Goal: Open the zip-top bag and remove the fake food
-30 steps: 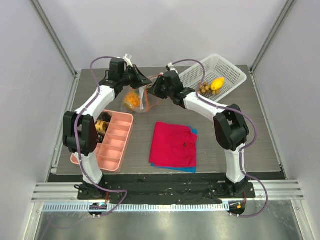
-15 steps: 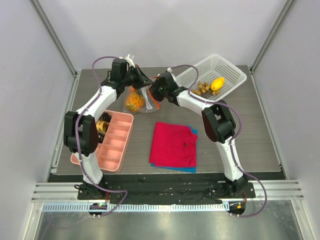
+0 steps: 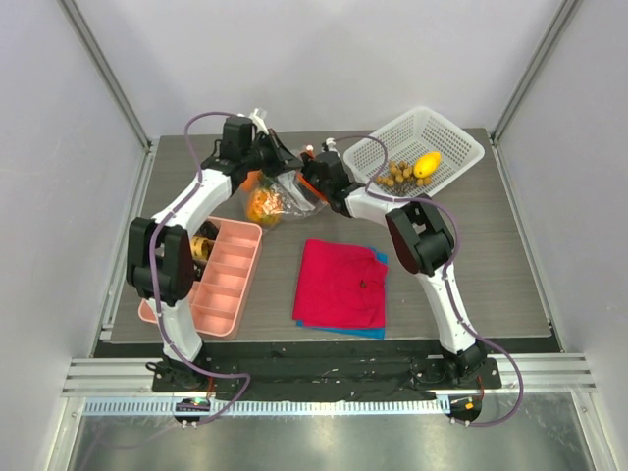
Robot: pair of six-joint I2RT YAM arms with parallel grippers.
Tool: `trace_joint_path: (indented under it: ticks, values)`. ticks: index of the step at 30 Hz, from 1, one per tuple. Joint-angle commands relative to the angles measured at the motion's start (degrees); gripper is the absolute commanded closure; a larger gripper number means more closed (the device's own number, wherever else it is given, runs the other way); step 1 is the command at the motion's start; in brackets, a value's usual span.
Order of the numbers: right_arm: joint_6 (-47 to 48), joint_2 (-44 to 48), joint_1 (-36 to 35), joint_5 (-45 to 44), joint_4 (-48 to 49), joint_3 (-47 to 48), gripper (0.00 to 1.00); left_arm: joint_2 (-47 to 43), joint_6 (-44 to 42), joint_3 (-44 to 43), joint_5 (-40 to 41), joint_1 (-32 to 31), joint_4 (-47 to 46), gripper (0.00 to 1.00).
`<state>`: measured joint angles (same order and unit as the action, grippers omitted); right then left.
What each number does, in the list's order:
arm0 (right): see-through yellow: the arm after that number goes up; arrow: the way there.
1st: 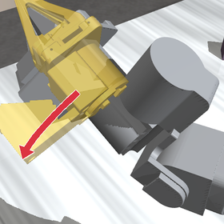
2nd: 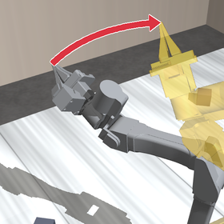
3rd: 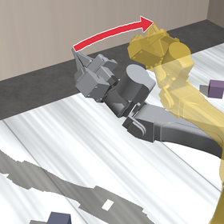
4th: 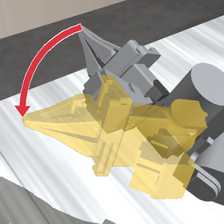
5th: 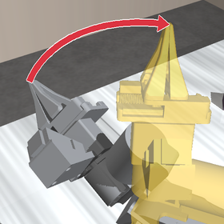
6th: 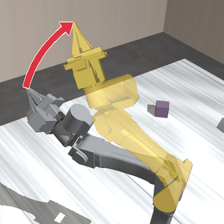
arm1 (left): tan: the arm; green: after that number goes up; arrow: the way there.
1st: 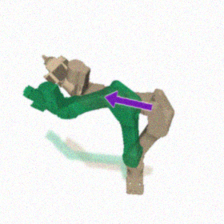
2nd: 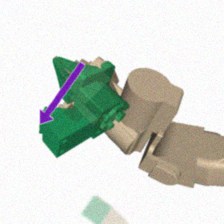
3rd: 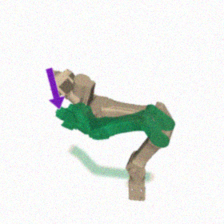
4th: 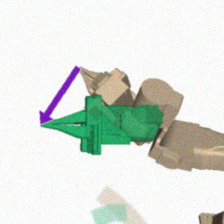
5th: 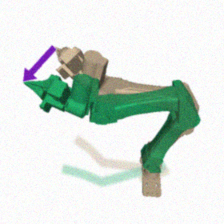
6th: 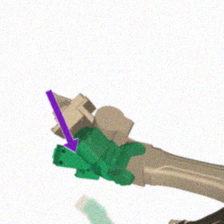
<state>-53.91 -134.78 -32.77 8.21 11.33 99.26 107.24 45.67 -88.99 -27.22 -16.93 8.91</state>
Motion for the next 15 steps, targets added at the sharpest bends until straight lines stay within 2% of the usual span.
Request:
trace_joint_path:
  ticks: [1, 5, 8, 12, 15]
  values:
    - [1.9, 2.0, 0.3, 4.5, 14.0, -1.2, 0.16, -0.3, -0.3, 0.0, -1.5, -0.6, -0.6, 1.0]
    - [3.5, 1.8, 0.4, 9.7, 19.2, -1.8, 0.14, -0.5, -0.5, 0.0, -1.4, -0.5, -0.5, 1.0]
    - [3.0, 2.2, 0.6, 9.9, 21.4, -3.7, 0.15, -0.4, -0.5, -0.2, -1.3, -0.5, -0.3, 1.0]
    - [2.9, 2.8, 0.9, 11.7, 24.5, -7.4, 0.25, -0.5, -0.9, -0.5, -1.1, -0.5, 0.1, 1.0]
    - [3.3, 3.2, 1.0, 14.5, 27.9, -7.9, 0.29, -0.9, -1.5, -0.7, -0.9, -0.3, 0.8, 1.0]
